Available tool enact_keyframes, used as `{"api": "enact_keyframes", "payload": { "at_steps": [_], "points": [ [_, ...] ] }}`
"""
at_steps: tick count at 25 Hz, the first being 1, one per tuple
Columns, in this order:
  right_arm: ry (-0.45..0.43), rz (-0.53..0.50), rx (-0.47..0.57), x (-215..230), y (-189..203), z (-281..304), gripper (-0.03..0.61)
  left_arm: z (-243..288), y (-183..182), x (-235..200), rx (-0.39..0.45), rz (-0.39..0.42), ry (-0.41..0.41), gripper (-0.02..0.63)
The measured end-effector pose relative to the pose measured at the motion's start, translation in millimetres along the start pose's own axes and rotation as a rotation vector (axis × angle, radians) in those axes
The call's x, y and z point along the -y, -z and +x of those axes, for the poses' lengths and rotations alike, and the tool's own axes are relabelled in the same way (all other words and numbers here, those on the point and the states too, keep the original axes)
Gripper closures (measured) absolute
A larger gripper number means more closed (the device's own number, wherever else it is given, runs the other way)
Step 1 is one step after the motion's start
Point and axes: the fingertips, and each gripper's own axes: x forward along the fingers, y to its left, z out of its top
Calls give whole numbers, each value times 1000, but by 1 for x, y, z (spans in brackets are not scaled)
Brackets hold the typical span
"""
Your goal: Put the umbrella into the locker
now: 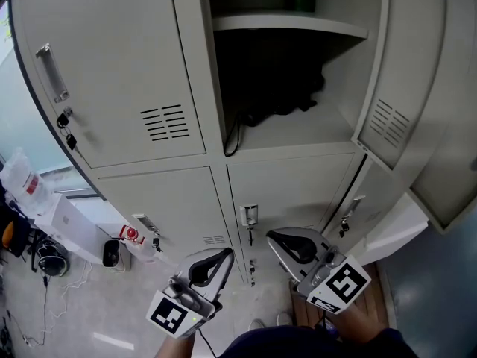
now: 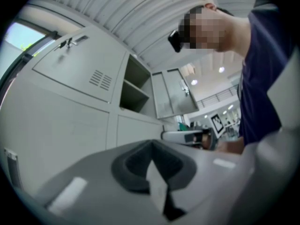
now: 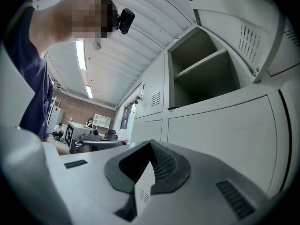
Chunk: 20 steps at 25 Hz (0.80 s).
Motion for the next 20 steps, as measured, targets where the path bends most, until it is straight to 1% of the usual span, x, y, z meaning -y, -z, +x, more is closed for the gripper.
{"api": "enact_keyframes", "payload": {
  "at_steps": [13,20],
  "points": [
    [14,11,8,6,5,5,572,11,2,-3,-10,7,38,611],
    [19,10,8,4,4,5,572,13,0,-3,-2,5,48,611]
  ]
}}
